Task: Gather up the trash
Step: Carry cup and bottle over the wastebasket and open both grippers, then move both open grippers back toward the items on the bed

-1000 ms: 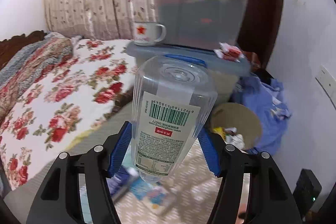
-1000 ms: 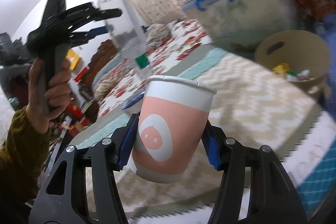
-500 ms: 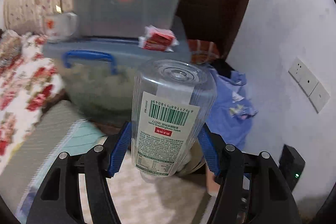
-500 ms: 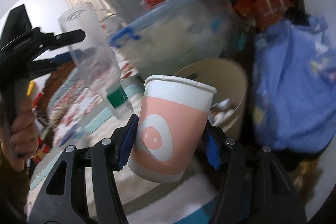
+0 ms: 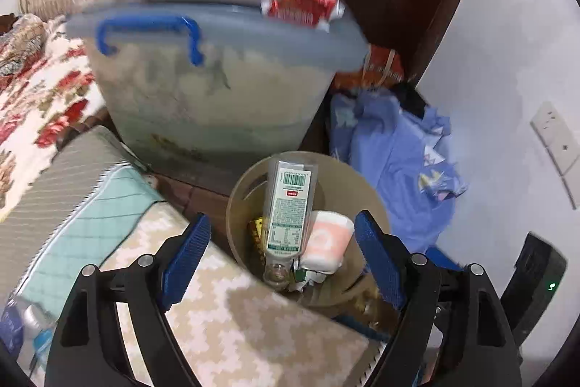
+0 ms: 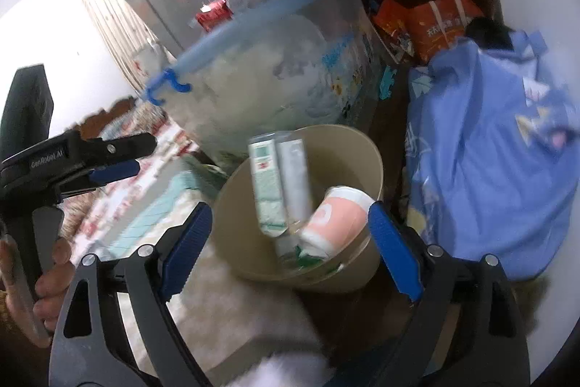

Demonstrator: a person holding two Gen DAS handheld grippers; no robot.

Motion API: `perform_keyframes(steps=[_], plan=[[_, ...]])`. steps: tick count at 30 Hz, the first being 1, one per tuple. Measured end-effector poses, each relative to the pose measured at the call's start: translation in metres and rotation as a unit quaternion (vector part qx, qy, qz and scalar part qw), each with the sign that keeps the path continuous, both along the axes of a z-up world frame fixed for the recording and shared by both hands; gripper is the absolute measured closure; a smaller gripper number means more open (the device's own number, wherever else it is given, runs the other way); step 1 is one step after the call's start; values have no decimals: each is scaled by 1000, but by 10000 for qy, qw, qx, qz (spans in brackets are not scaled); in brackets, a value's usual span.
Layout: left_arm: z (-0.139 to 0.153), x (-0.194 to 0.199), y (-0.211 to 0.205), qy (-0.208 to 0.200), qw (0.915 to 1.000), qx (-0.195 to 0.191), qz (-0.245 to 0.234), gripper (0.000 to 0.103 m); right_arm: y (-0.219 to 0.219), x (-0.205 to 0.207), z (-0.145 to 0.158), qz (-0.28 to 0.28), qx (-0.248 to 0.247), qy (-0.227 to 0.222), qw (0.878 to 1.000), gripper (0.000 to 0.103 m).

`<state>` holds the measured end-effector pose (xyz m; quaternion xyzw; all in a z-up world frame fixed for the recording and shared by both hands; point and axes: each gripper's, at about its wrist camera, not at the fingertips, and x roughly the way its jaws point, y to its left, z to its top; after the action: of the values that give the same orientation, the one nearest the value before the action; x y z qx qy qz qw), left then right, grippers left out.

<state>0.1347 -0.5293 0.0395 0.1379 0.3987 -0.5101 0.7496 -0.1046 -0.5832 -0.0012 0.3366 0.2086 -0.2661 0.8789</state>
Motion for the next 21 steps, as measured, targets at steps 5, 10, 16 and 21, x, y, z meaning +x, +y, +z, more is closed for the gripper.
perform_keyframes(steps=[5,10,16,21], plan=[[16,-29,63,-120,9998,-141,22,24,47,-29,3,-19,175,-232,9996,18],[6,-68,121,-456,9988,26,170,24,82,-46,0,-40,509,-296,9983,19],[1,-98,183,-601,9975,109,365,24,122,-57,4,48,675,-157,9976,20],[6,-107,241,-796,9939,111,759,22,164,-59,13,271,685,-50,9973,20]])
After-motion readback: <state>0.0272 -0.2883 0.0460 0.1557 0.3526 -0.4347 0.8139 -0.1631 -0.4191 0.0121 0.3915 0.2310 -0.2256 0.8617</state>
